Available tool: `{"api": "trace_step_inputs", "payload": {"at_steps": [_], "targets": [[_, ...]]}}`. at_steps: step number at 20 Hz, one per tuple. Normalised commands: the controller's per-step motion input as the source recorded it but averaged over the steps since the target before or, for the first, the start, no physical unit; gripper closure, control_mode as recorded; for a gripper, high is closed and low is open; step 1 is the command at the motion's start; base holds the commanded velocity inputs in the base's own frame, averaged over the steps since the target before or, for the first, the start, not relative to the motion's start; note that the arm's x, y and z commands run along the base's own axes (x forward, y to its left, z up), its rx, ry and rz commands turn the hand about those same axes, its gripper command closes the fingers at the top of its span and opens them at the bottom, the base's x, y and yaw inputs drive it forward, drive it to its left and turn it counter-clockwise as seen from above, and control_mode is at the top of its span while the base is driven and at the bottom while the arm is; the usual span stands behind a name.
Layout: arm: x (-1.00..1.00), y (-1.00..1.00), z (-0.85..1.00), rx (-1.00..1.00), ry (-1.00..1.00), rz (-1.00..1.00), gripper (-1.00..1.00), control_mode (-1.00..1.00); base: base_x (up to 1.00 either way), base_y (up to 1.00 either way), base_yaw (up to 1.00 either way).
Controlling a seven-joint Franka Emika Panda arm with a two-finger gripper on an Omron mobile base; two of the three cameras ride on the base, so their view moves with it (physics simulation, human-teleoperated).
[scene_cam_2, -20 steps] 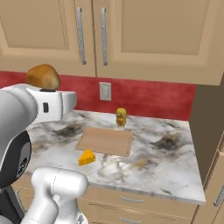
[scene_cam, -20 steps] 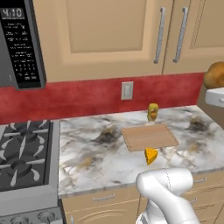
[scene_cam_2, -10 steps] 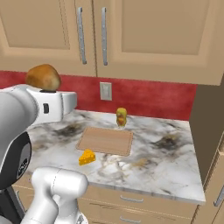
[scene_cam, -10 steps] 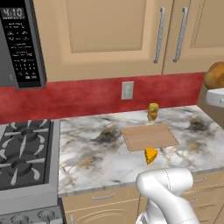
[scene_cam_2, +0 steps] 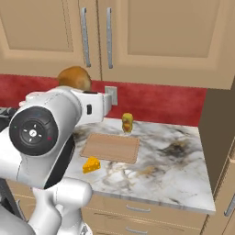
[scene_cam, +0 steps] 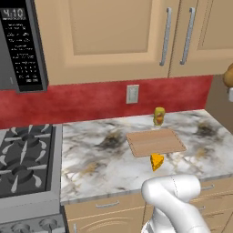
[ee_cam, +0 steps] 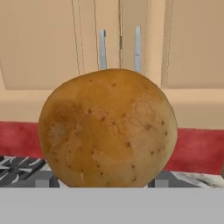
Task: Retrieve the reheated potato from the microwave, then place the potato, cheese, and condiment on the cutting board.
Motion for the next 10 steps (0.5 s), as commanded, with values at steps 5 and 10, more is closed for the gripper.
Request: {"api": "trace_step_inputs", "payload": {"at_steps": [5,10], "targets": [[0.19,-0.05,-0.38,0.0,0.0,0.07,1.0,-1.0,0.0,0.0,0.0],[0.4,0.0,-0.45,0.0,0.0,0.05,1.0,-1.0,0.0,0.0,0.0]]}}
